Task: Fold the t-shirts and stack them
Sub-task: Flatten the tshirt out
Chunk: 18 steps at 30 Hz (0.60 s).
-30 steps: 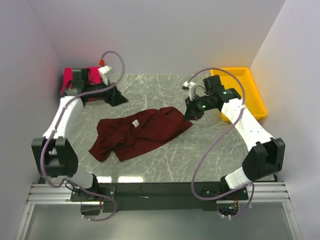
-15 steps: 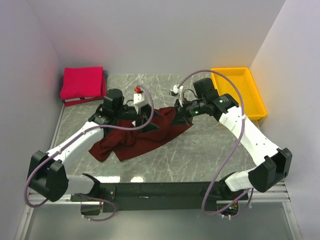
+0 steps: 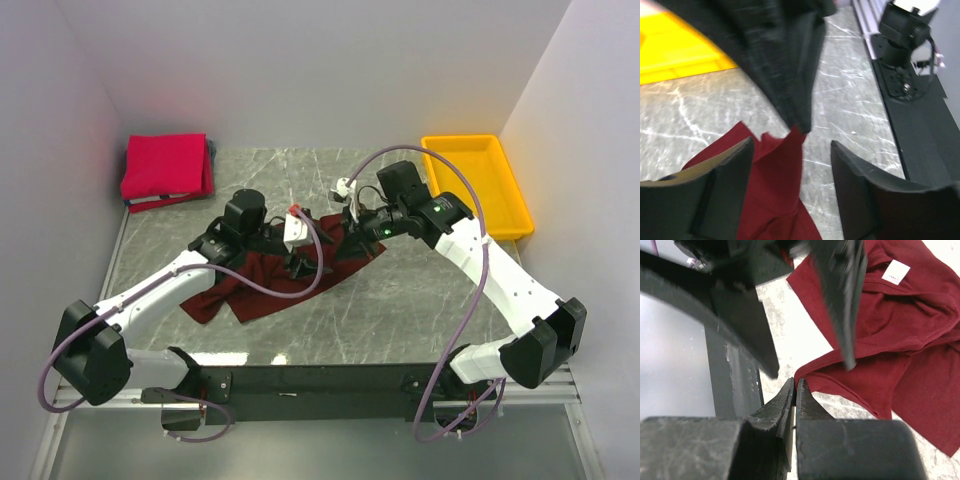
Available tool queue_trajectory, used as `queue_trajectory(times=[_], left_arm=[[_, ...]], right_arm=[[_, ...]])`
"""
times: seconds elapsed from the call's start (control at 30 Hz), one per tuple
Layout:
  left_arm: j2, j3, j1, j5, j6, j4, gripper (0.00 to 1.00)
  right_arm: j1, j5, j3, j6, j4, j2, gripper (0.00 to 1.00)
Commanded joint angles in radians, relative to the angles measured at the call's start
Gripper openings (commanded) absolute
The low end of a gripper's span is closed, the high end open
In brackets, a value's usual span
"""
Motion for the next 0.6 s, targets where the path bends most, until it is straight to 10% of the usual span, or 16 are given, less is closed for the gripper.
queue_trajectory(times=[0.0, 0.37, 0.5, 0.57], left_arm=[[0.003, 0.026, -0.030, 0.015, 0.088, -0.029, 0.66], [0.017, 0.040, -0.039, -0.050, 0.093, -0.083, 0.30], [0.005, 0.043, -0.039, -0.074, 0.090, -0.106, 0.01], [-0.017, 0.046, -0.036, -0.083, 0.088, -0.134, 0.01]], right_arm=[[0.014, -0.015, 0.035, -0.022, -0.003, -0.016, 0.00], [0.066, -0.008, 0.063, -0.067, -0.028, -0.024, 0.00], [0.069, 0.018, 0.064, -0.042, -0.014, -0.023, 0.00], [0.063, 0.098, 0.081, 0.020, 0.015, -0.021, 0.14]])
